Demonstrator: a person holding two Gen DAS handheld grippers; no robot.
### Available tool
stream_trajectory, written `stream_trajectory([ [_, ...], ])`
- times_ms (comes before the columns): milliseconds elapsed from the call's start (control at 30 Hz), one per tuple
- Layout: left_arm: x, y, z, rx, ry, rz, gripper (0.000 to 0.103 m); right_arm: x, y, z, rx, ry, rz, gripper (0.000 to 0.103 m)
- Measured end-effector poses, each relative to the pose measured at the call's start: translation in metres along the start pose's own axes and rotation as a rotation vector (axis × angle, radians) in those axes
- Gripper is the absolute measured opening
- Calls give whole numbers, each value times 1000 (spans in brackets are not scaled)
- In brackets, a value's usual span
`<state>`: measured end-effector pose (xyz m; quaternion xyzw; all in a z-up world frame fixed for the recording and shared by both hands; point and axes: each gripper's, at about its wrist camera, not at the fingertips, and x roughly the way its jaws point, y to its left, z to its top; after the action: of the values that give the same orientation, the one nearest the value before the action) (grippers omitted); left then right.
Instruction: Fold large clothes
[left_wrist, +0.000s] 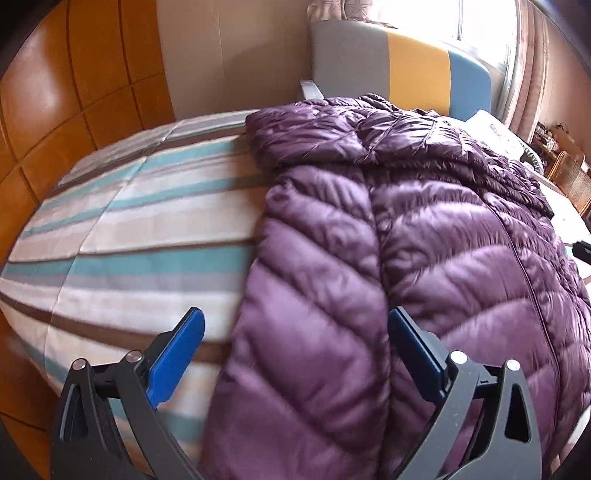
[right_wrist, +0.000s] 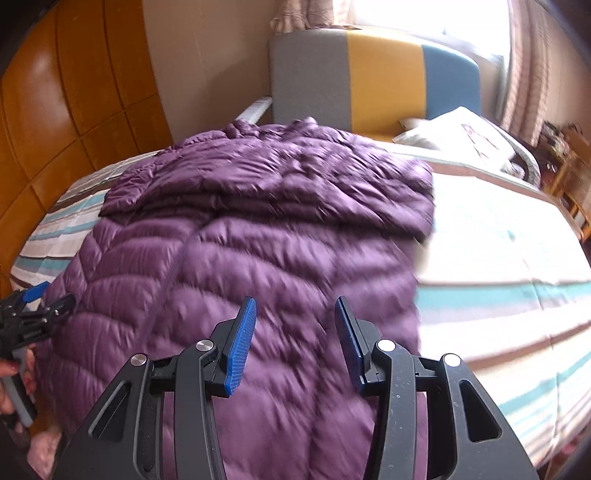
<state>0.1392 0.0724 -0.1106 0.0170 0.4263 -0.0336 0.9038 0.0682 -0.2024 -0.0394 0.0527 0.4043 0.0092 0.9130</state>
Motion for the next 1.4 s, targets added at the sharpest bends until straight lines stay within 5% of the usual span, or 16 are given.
stream_trajectory([
  [300, -25, 21, -34, 18, -9, -96, 79, -45, -61, -67, 135, 63, 4, 44],
  [733, -44, 26, -66, 52, 11, -168, 65, -51, -70, -120, 167, 169, 17, 44],
  [900, -47, 27, -74, 57, 18, -180, 63, -47, -62, -122, 126, 175, 29, 28],
  [967, -48, 27, -75, 56, 21, -187, 54, -46, -56, -120, 90, 177, 29, 18],
  [1033, -51, 24, -75, 64, 22, -202, 27, -44, -50, -119, 57, 173, 51, 9],
  [1100, -52, 21, -74, 69, 27, -231, 14, -43, -49, -118, 57, 173, 66, 8],
  [1400, -83, 14, -63, 69, -92, -310, 6, -67, -59, -105, 115, 66, 237, 6],
])
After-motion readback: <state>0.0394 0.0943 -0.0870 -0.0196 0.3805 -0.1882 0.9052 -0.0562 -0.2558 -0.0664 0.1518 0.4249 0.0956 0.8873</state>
